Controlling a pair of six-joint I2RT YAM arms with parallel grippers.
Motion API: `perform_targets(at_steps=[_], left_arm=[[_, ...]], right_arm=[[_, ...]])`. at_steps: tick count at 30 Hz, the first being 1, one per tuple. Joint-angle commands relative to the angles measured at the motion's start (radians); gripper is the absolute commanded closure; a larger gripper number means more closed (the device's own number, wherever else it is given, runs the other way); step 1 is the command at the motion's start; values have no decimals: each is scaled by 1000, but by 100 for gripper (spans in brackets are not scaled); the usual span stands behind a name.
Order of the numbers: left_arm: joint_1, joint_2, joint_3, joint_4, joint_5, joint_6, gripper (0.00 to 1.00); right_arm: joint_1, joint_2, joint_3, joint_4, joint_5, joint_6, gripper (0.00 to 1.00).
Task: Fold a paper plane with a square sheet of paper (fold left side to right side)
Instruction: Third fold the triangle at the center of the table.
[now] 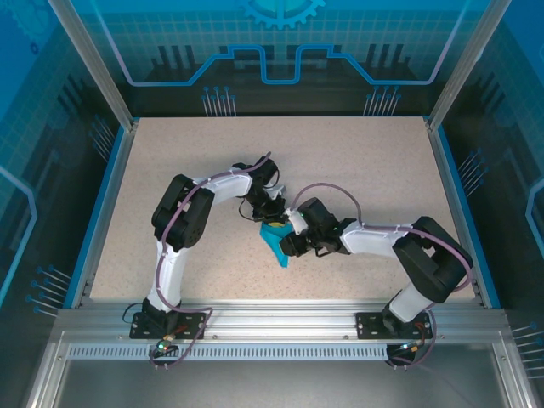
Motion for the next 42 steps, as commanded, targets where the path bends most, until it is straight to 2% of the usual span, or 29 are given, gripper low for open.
perform_targets(at_steps=[1, 6, 12, 17, 30, 37, 42], left_arm=[[-15, 30, -42, -34, -58, 17, 90], [-15, 31, -43, -32, -59, 17, 90], [-15, 29, -44, -30, -53, 17, 90], [-15, 11, -42, -31, -45, 17, 88], [-7, -67, 31, -96, -30, 33, 78], [29, -133, 15, -87, -28, 21, 66], [65, -145, -12, -81, -41, 24, 68]], right_arm=[[-32, -35, -30, 87, -59, 39, 72], [-45, -35, -37, 87, -67, 37, 74], [-53, -8, -35, 108, -75, 49, 85], [-56, 9, -33, 111, -76, 51, 90], [-59, 34, -18, 82, -97, 46, 92], [-59, 38, -15, 84, -108, 45, 92], [-58, 45, -11, 81, -113, 41, 92]])
